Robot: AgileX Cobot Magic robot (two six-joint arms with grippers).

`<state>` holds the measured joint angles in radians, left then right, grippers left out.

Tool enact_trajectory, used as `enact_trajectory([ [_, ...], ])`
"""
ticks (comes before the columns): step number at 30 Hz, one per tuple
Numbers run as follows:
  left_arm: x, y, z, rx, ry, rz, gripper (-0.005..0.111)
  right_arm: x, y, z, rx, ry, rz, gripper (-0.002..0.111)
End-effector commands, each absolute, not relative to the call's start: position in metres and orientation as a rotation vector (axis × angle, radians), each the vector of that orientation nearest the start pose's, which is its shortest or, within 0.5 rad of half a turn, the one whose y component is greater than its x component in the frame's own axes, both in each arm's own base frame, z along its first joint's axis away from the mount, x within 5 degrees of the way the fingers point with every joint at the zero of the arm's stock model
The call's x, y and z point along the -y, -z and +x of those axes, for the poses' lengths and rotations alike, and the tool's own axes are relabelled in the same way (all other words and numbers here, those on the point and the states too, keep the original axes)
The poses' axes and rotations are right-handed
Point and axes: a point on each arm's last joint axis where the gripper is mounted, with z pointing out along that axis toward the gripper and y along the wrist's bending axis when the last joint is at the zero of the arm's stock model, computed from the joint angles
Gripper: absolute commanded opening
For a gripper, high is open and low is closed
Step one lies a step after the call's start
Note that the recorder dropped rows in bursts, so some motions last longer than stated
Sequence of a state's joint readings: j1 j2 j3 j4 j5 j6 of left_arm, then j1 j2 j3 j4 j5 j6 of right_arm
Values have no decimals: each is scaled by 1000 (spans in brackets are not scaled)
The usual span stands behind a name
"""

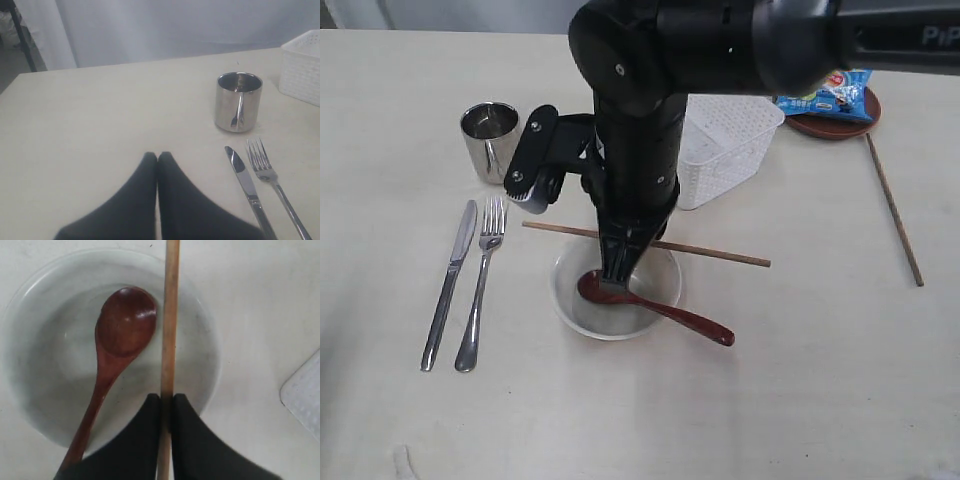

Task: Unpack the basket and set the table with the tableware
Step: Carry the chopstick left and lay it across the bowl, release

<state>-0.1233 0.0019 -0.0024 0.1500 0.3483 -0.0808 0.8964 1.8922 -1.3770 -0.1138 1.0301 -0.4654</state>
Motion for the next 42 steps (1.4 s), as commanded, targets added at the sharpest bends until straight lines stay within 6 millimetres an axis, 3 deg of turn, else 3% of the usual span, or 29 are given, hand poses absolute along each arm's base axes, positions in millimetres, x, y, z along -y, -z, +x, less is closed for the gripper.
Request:
enact_trajectory([
  [1, 2, -182, 54, -1822, 1, 135, 0, -291, -197, 238, -2289, 60, -2004, -1],
  [6, 2, -182, 54, -1822, 1, 135, 0, -294, -197, 233, -2281, -36, -2038, -1],
  [18, 2, -182, 54, -1822, 1, 135, 0, -296, -181, 234, -2314, -34, -2075, 0],
  [32, 2, -182, 54, -1822, 1, 135, 0, -296, -182, 233, -2316, -44, -2070, 0],
  [38, 2, -182, 53, -1823, 8, 131, 0, -297, -184, 234, -2304, -42, -2057, 34],
  [42, 2, -182, 53, -1823, 8, 131, 0, -293, -201, 235, -2289, 1, -1991, 40],
])
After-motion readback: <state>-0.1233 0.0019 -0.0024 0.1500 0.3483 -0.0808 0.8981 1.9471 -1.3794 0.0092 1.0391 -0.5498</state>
